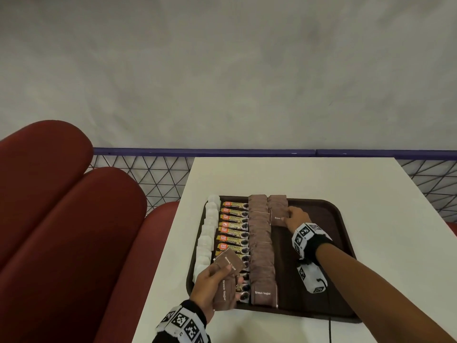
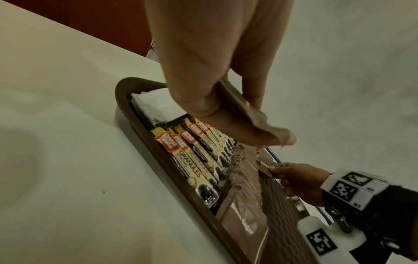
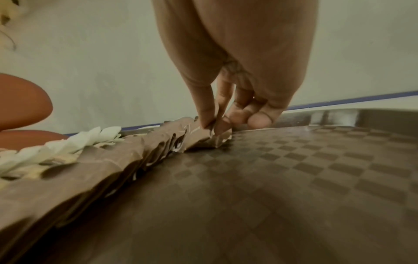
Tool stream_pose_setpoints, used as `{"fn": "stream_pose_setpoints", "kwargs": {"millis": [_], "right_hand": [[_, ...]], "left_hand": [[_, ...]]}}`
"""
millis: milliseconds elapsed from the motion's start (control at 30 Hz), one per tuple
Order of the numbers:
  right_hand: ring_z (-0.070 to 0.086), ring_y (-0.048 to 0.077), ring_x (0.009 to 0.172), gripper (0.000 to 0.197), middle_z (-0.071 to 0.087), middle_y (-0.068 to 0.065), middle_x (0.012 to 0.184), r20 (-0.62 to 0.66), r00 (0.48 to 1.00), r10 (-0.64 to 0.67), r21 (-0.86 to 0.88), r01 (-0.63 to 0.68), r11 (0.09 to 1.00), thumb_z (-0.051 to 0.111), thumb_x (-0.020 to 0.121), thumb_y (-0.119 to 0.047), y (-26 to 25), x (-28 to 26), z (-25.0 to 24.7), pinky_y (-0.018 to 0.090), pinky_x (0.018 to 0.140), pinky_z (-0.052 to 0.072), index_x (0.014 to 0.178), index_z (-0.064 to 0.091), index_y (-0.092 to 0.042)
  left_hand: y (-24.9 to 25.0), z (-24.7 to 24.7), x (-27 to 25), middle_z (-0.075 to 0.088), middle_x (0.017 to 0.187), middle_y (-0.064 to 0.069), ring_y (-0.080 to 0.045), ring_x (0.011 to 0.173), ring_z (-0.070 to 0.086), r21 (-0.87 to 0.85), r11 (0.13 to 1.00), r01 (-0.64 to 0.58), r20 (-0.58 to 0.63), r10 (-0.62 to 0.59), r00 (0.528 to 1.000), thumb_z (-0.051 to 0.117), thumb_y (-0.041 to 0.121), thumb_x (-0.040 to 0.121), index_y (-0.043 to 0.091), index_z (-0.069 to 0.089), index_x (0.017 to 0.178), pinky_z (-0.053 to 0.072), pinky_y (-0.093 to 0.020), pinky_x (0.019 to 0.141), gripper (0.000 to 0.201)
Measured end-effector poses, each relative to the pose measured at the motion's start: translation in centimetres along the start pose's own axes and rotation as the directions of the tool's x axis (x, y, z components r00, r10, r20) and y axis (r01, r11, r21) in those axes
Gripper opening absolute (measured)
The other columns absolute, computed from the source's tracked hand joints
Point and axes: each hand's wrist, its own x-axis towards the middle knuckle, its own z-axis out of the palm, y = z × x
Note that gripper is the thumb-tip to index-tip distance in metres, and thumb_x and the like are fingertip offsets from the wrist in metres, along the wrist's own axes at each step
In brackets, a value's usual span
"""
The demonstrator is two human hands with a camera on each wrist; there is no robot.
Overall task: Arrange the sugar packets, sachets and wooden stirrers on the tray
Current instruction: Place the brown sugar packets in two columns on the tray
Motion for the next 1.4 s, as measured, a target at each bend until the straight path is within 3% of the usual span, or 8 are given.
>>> {"fn": "stream_pose_setpoints", "kwargs": {"millis": [133,267,500,833,1067,1200,1300,1400], "right_hand": [[0.052,0.039,0.109,0.034,0.048,0.021,0.121,-0.033,0.999,0.017,-0.146,-0.021,0.989,0.056,0.089,-0.021,-0.3,0.5,0.6,0.039,0.092,0.045,0.119,0.047,-0.01],[0.046,0.036,0.114,0.033,0.054,0.02,0.118,-0.097,0.994,-0.048,-0.246,0.023,0.969,0.058,0.088,-0.023,-0.2,0.6,1.1,0.039,0.093,0.041,0.113,0.047,-0.005],[0.041,0.031,0.117,0.041,0.05,0.015,0.123,-0.225,0.964,-0.143,-0.267,0.08,0.961,0.063,0.084,-0.022,0.1,0.7,1.3,0.039,0.093,0.04,0.118,0.046,-0.007],[0.038,0.03,0.115,0.038,0.049,0.013,0.12,-0.228,0.924,-0.306,-0.222,0.257,0.941,0.058,0.087,-0.025,-0.2,-1.9,0.2,0.037,0.095,0.036,0.119,0.047,-0.007],[0.046,0.018,0.1,0.018,0.054,0.002,0.096,0.025,0.829,-0.558,0.054,0.556,0.829,0.057,0.089,-0.026,-1.2,-6.1,0.1,0.021,0.08,0.036,0.101,0.057,-0.012],[0.052,0.008,0.081,0.021,0.057,-0.003,0.088,0.26,0.79,-0.555,0.246,0.502,0.829,0.056,0.091,-0.027,-2.2,-9.5,0.0,0.005,0.066,0.039,0.097,0.06,-0.008],[0.049,0.008,0.079,0.029,0.054,-0.004,0.086,0.41,0.774,-0.482,0.104,0.486,0.868,0.055,0.089,-0.04,-2.1,-11.1,0.3,0.012,0.065,0.037,0.093,0.057,-0.012],[0.045,0.005,0.068,0.028,0.052,0.001,0.085,0.488,0.737,-0.467,0.052,0.51,0.859,0.06,0.087,-0.038,-1.7,-11.7,0.7,0.015,0.06,0.033,0.083,0.055,-0.011]], "left_hand": [[0.1,-0.4,0.3,0.072,0.088,-0.02,-0.026,0.067,0.067,-0.011,1.0,-0.001,-0.013,0.0,1.0,0.062,0.01,0.087,0.005,0.06,0.112,0.05,-0.03,0.046,0.026],[0.2,-0.7,0.5,0.07,0.09,-0.021,-0.027,0.068,0.066,-0.034,0.999,0.006,-0.004,-0.007,1.0,0.061,0.011,0.088,0.006,0.061,0.113,0.05,-0.031,0.047,0.026],[0.3,-0.6,0.6,0.066,0.091,-0.025,-0.028,0.067,0.065,-0.036,0.999,0.006,0.026,-0.005,1.0,0.049,0.008,0.093,-0.001,0.058,0.116,0.049,-0.031,0.047,0.026],[0.2,0.4,0.0,0.067,0.082,-0.023,-0.023,0.052,0.062,0.025,1.0,-0.013,-0.028,0.014,1.0,0.063,0.012,0.087,0.005,0.062,0.113,0.051,-0.029,0.047,0.027],[-0.3,1.5,-0.6,0.067,0.081,-0.023,-0.025,0.054,0.061,0.013,0.999,-0.05,-0.046,0.051,0.998,0.067,0.012,0.083,0.002,0.059,0.113,0.052,-0.029,0.049,0.032],[-0.4,2.3,-1.2,0.066,0.076,-0.021,-0.022,0.049,0.061,-0.001,0.998,-0.064,-0.027,0.064,0.998,0.065,0.011,0.084,0.004,0.06,0.104,0.052,-0.028,0.047,0.022],[-0.7,2.8,-1.5,0.066,0.075,-0.018,-0.02,0.051,0.063,-0.02,0.998,-0.057,-0.029,0.056,0.998,0.064,0.011,0.086,0.004,0.057,0.109,0.053,-0.028,0.048,0.025],[-0.9,3.1,-1.5,0.064,0.076,-0.018,-0.02,0.055,0.063,-0.011,0.999,-0.044,-0.02,0.044,0.999,0.063,0.013,0.087,0.001,0.057,0.113,0.053,-0.029,0.049,0.029]]}}
